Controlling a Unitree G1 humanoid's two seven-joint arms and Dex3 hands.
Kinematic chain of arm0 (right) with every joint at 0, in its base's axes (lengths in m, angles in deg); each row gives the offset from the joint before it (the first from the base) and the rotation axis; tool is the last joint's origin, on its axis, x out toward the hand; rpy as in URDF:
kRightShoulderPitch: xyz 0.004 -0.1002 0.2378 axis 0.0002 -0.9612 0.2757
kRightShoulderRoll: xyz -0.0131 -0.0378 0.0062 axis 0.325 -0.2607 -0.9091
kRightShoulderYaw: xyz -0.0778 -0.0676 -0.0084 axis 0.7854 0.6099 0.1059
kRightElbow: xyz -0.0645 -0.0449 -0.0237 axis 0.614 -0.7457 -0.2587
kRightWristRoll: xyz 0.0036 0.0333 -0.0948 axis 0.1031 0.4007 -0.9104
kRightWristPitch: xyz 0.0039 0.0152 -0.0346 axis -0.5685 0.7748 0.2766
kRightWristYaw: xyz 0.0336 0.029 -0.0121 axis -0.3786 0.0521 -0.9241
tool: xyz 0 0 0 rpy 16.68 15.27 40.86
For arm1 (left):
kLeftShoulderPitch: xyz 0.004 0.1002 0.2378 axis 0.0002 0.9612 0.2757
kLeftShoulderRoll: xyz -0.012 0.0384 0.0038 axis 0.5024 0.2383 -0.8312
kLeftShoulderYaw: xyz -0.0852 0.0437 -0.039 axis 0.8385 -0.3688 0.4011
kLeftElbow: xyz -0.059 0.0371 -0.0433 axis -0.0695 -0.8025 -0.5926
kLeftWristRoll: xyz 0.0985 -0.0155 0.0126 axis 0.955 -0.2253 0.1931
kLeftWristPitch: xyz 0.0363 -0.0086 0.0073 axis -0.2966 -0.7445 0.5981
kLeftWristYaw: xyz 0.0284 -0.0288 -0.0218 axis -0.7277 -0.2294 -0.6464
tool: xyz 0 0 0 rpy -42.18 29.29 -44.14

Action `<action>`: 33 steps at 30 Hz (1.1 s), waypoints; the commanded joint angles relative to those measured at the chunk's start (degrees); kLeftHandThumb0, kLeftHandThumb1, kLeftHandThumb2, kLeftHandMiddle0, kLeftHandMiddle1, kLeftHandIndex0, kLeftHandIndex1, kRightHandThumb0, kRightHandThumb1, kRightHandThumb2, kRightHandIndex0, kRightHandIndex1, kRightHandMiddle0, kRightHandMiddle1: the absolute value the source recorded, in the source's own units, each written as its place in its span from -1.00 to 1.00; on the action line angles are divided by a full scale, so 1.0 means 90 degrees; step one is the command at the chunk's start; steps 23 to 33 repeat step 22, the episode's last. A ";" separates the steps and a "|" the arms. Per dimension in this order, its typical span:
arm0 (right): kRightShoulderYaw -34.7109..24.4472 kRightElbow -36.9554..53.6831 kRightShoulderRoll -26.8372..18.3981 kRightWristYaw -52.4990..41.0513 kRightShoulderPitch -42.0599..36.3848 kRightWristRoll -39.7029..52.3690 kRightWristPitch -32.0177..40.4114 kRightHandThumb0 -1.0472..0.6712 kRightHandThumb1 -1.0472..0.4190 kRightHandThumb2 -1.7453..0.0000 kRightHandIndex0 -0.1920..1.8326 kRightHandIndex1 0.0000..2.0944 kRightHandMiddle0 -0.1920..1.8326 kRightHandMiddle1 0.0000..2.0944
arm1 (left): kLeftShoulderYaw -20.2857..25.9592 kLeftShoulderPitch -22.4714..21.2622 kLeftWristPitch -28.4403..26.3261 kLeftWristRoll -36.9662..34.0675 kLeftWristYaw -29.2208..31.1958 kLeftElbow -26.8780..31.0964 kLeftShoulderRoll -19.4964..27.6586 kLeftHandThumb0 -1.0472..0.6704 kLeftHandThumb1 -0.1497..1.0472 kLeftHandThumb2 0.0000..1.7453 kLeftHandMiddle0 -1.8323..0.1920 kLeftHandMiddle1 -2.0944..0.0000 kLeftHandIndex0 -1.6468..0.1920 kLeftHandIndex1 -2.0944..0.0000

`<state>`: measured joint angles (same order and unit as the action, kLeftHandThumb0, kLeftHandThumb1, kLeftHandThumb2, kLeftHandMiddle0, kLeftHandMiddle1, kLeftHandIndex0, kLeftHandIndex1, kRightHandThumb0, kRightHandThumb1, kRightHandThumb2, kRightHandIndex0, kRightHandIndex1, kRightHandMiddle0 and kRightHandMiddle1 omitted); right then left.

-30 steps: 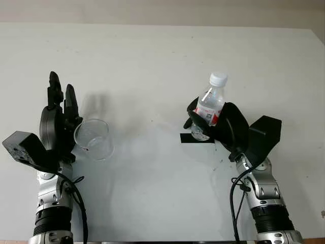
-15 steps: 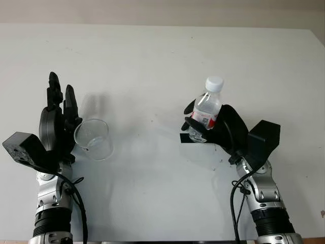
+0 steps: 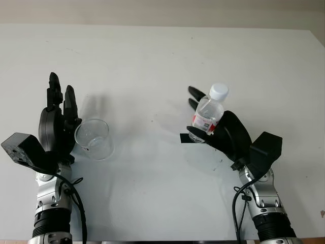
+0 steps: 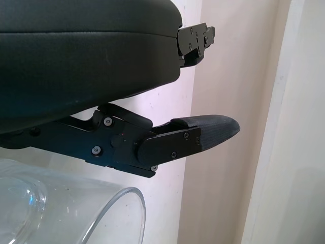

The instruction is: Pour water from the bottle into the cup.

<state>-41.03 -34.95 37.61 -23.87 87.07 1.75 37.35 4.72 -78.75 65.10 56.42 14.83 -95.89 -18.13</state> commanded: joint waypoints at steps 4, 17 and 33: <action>0.0024 -0.0376 -0.0204 -0.0077 -0.0014 -0.0160 -0.0447 -0.87 -0.85 0.94 -1.00 -1.00 -1.00 -1.00 | 0.0020 0.0023 -0.0035 -0.0049 0.0009 -0.0109 0.0003 -0.49 1.00 -0.33 0.89 0.95 0.98 0.95; -0.0383 -0.0443 -0.0108 0.0269 0.0315 0.0222 -0.0885 -0.88 -0.86 0.94 -1.00 -1.00 -1.00 -1.00 | 0.0053 0.0051 -0.0032 -0.0058 0.0008 -0.0033 0.0038 -0.50 1.00 -0.37 0.87 0.94 0.97 0.94; -0.0435 -0.0392 -0.0066 0.0301 0.0373 0.0377 -0.0886 -0.86 -0.84 0.94 -1.00 -1.00 -1.00 -1.00 | 0.0058 0.0114 -0.0035 -0.0074 0.0011 0.0015 0.0014 -0.49 1.00 -0.36 0.86 0.94 0.97 0.94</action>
